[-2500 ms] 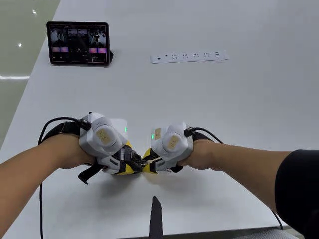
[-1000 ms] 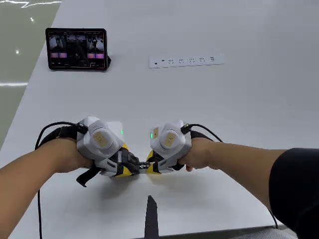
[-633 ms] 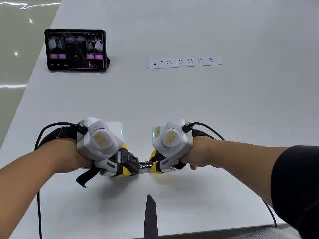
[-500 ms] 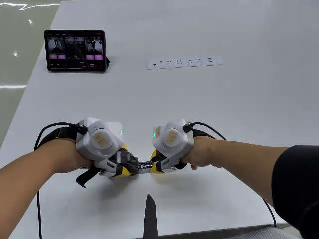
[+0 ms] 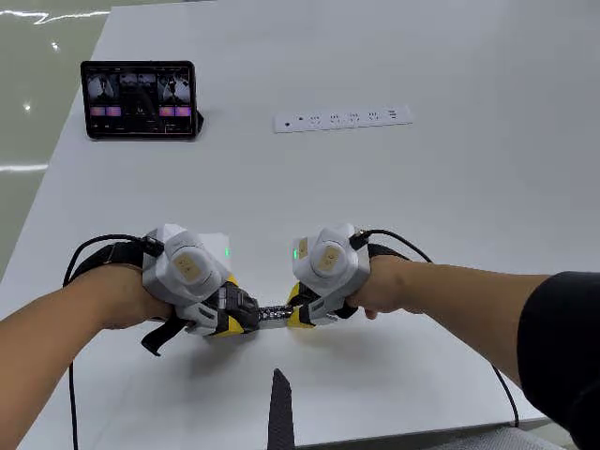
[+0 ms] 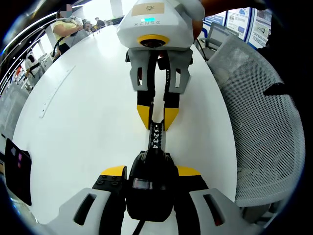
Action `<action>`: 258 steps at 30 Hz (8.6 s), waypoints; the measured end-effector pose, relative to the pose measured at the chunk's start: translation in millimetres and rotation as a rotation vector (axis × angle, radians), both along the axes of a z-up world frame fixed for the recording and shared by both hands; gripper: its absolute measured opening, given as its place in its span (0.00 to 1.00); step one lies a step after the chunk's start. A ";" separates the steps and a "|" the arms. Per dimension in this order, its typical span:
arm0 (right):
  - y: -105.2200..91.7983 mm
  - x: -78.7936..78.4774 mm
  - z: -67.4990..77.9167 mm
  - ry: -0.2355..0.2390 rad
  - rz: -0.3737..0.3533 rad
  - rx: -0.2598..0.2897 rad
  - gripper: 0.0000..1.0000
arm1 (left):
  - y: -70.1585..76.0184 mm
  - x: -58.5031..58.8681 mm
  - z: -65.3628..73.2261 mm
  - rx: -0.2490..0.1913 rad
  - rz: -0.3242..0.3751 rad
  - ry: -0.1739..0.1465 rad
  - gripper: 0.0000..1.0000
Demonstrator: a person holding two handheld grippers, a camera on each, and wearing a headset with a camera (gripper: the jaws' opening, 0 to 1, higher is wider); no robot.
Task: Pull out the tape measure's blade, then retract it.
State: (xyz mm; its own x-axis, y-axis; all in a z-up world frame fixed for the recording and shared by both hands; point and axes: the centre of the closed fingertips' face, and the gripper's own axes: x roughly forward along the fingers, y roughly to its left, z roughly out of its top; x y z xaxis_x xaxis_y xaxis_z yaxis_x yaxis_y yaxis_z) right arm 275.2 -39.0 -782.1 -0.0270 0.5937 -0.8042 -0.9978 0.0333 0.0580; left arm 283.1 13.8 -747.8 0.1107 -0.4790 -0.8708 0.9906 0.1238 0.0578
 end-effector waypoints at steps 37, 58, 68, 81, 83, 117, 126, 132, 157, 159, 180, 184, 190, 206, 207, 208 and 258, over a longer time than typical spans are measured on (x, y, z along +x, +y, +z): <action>-19.0 -0.3 1.2 0.005 -0.015 -0.011 0.10 | -1.1 1.4 -1.5 0.010 -0.014 -0.007 0.32; -32.6 0.5 -0.2 0.002 -0.020 -0.024 0.10 | -0.5 1.2 -1.7 0.009 -0.018 -0.007 0.32; -41.4 -0.9 0.5 0.005 -0.024 -0.028 0.10 | -0.9 0.7 -1.7 0.010 -0.020 -0.008 0.32; -53.4 -0.7 1.1 0.004 -0.030 -0.035 0.10 | -1.3 0.5 -1.9 0.011 -0.022 -0.009 0.32; -55.2 -0.3 1.0 0.004 -0.032 -0.036 0.10 | -1.3 0.3 -1.8 0.011 -0.023 -0.009 0.32; -85.2 -1.4 0.8 0.003 -0.046 -0.049 0.10 | -2.5 -0.7 -2.7 0.021 -0.029 -0.011 0.32; -89.8 -1.2 1.0 0.007 -0.047 -0.054 0.10 | -2.8 -0.7 -2.6 0.022 -0.031 -0.009 0.32; -92.7 -0.7 1.3 0.010 -0.047 -0.055 0.10 | -2.9 -0.4 -2.6 0.021 -0.030 -0.008 0.32; -109.6 0.0 1.8 0.013 -0.058 -0.070 0.10 | -3.5 -0.3 -2.3 0.019 -0.029 -0.011 0.32; -111.0 0.2 1.7 0.013 -0.059 -0.072 0.10 | -3.4 -0.3 -2.4 0.020 -0.028 -0.011 0.32; -131.2 0.2 2.0 0.023 -0.076 -0.074 0.10 | -3.0 -0.6 -2.9 0.023 -0.026 -0.013 0.32; -133.3 0.1 2.0 0.025 -0.079 -0.074 0.10 | -3.0 -0.6 -3.0 0.022 -0.026 -0.012 0.32; -135.8 0.3 2.3 0.026 -0.081 -0.078 0.10 | -2.9 -0.6 -2.8 0.021 -0.026 -0.013 0.32; -147.0 0.8 2.4 0.027 -0.090 -0.088 0.10 | -2.0 -0.4 -2.4 0.021 -0.026 -0.015 0.32; -147.9 0.9 2.3 0.027 -0.090 -0.088 0.10 | -1.9 -0.4 -2.4 0.021 -0.026 -0.015 0.32; -148.3 1.0 2.3 0.027 -0.091 -0.088 0.10 | -1.9 -0.4 -2.4 0.021 -0.026 -0.015 0.32; -178.0 -0.3 3.0 0.034 -0.119 -0.099 0.10 | -3.0 -0.4 -3.4 0.018 -0.025 -0.015 0.32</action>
